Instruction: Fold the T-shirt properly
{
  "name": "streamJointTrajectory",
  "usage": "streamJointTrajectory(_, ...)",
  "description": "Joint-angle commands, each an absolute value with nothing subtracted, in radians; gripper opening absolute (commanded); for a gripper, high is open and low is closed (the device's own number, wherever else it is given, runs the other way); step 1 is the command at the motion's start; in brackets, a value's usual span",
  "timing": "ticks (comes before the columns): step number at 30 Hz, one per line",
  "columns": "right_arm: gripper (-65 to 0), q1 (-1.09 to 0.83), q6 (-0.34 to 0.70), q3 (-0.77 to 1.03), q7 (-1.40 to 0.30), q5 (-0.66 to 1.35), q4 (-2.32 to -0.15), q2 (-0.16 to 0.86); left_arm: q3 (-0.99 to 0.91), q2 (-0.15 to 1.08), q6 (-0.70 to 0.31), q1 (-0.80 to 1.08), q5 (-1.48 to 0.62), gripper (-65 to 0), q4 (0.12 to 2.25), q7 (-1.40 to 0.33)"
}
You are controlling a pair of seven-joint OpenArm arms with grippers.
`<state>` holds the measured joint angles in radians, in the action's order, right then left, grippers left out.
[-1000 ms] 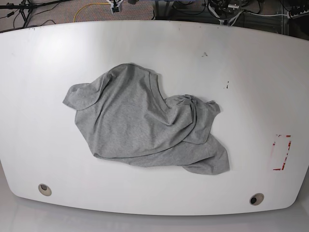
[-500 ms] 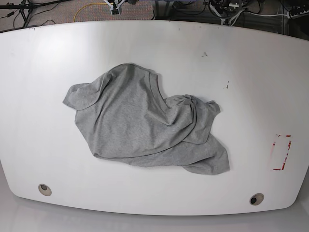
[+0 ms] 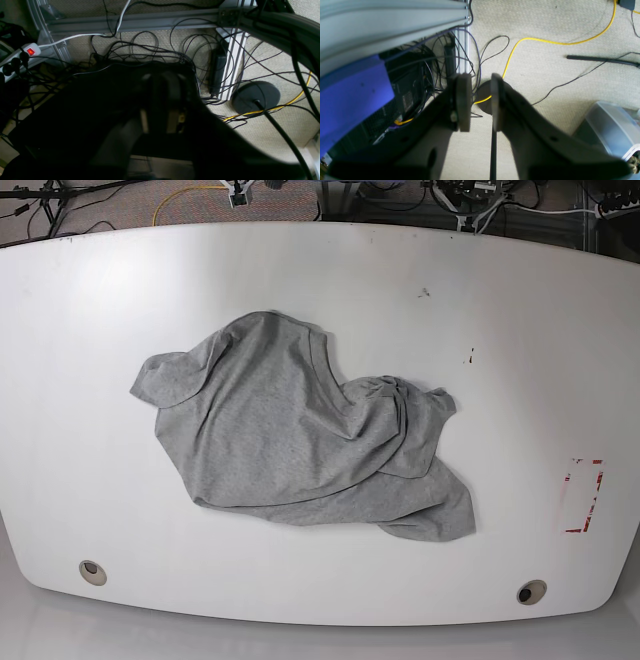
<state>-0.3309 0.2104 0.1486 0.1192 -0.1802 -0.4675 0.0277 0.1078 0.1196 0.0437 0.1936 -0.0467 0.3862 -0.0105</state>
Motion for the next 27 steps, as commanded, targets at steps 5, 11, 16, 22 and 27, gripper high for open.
streamJointTrajectory(5, -52.3, -0.342, 0.217, 0.146, 0.127, -0.176, -0.473, 0.029, 0.107, 0.123, 0.048, 0.187, -0.045, -63.0, 0.379, -0.018)
streamJointTrajectory(11, -52.4, -0.342, 0.217, 0.145, 0.126, -0.175, -0.477, 0.030, 0.109, 0.120, 0.049, 0.187, -0.045, -62.4, 0.385, -0.020)
streamJointTrajectory(16, -52.5, -0.342, 0.217, 0.147, 0.125, -0.176, -0.478, 0.029, 0.108, 0.119, 0.047, 0.186, -0.047, -62.1, 0.392, -0.018)
streamJointTrajectory(22, -52.4, -0.344, 0.217, 0.148, 0.126, -0.176, -0.483, 0.029, 0.109, 0.116, 0.048, 0.189, -0.046, -60.1, 0.402, -0.013)
streamJointTrajectory(27, -52.2, -0.348, 0.216, 0.146, 0.129, -0.177, -0.499, 0.029, 0.107, 0.121, 0.048, 0.187, -0.052, -56.5, 0.403, 0.004)
